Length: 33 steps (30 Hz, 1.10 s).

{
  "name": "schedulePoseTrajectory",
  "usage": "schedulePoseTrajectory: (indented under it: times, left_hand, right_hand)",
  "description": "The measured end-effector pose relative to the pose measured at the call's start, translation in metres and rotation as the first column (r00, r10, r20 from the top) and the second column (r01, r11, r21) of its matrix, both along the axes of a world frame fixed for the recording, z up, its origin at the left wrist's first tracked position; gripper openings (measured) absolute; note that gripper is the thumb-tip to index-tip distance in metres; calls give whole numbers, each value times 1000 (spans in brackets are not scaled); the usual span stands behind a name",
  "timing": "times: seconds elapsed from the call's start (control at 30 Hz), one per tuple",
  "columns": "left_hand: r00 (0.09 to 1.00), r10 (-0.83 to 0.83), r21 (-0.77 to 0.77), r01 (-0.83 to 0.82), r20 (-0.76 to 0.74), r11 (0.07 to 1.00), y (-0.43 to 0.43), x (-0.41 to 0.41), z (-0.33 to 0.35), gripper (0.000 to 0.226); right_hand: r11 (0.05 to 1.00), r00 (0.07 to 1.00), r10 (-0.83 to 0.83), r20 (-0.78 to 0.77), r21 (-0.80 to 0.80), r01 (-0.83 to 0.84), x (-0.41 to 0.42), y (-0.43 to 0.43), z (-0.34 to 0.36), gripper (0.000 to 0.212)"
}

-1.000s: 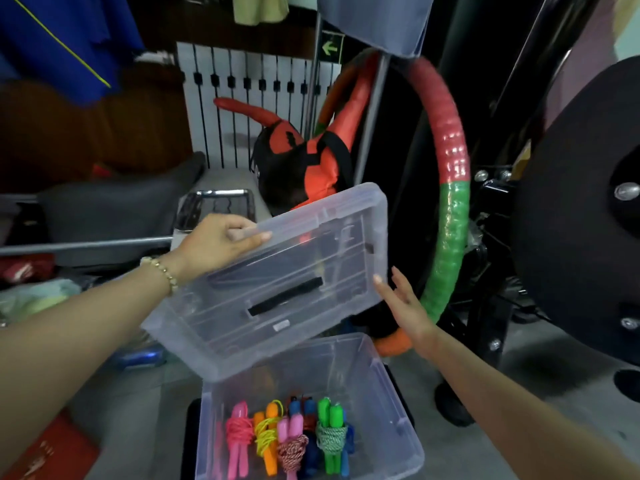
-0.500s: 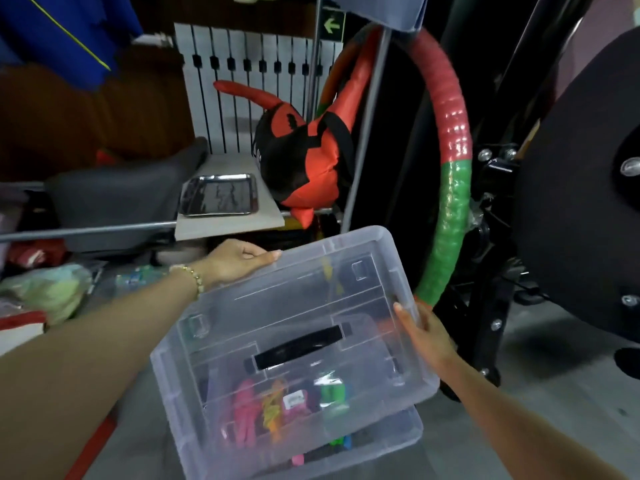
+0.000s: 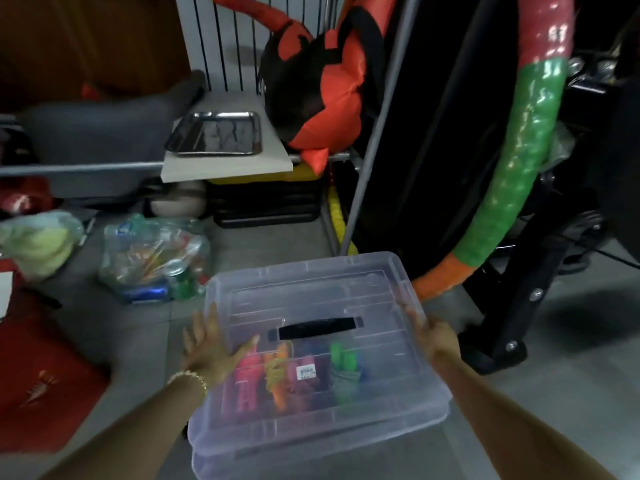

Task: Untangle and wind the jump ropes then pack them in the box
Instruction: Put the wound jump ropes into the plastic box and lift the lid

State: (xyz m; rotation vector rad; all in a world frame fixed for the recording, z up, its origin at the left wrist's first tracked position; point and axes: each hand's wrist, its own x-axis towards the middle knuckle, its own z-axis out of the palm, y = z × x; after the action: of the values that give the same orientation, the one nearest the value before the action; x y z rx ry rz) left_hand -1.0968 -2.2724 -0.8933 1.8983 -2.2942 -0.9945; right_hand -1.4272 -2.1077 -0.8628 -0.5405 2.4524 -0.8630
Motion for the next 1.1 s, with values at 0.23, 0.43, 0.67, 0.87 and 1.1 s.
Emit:
schedulePoseTrajectory:
  times: [0.23, 0.43, 0.67, 0.87, 1.1]
  left_hand:
    - [991, 101, -99, -109, -82, 989, 13, 0, -9, 117]
    - [995, 89, -113, -92, -37, 989, 20, 9, -13, 119]
    - [1000, -23, -86, 23, -1, 996, -1, 26, -8, 117]
    - [1000, 4, -109, -6, -25, 994, 34, 42, -14, 109]
    - [943, -308, -341, 332, 124, 880, 74, -2, -9, 93]
  right_hand:
    - [995, 997, 64, -31, 82, -61, -5, -8, -34, 51]
    - [997, 997, 74, -6, 20, -74, 9, 8, -32, 41]
    - [993, 991, -109, 76, -39, 113, 69, 60, -35, 41]
    - [998, 997, -59, 38, -15, 60, 79, 74, -38, 70]
    - [978, 966, -207, 156, 31, 204, 73, 94, -44, 89]
